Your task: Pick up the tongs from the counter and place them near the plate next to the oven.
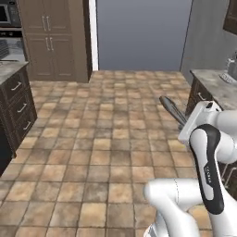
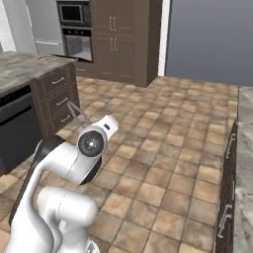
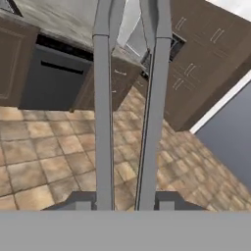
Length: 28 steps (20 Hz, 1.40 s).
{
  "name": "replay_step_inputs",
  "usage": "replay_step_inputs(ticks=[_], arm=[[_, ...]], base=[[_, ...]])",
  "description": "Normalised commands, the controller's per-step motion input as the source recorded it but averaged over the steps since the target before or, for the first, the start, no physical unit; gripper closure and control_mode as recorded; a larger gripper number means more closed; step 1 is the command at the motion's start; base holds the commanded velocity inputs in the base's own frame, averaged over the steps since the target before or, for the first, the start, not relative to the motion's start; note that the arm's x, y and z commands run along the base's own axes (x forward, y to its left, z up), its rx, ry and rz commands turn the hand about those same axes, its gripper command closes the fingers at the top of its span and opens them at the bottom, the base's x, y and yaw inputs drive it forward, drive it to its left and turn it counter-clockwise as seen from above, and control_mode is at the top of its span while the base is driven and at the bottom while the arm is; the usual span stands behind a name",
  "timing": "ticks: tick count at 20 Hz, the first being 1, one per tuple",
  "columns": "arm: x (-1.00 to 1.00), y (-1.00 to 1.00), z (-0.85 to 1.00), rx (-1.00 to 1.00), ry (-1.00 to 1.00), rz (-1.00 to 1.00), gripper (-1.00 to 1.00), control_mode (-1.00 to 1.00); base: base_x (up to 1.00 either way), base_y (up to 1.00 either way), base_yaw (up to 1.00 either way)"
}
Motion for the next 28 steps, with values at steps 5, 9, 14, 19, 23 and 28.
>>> replay_step_inputs(ticks=[5,9,14,19,23,28], arm=[[0.00,0.00,0.00,0.00,0.00,0.00,1.00,1.00],[0.00,0.00,0.00,0.00,0.00,0.00,1.00,1.00],[0.00,0.00,0.00,0.00,0.00,0.00,1.00,1.00],[0.00,0.00,0.00,0.00,0.00,0.00,1.00,1.00],[0.00,0.00,0.00,0.00,0.00,0.00,1.00,1.00],[0.00,0.00,0.00,0.00,0.00,0.00,1.00,1.00]], base=[[0.87,0.06,0.58],[1.00,0.00,0.54],[1.00,0.00,0.51],[1.00,0.00,0.49],[1.00,0.00,0.49],[1.00,-0.08,0.46]])
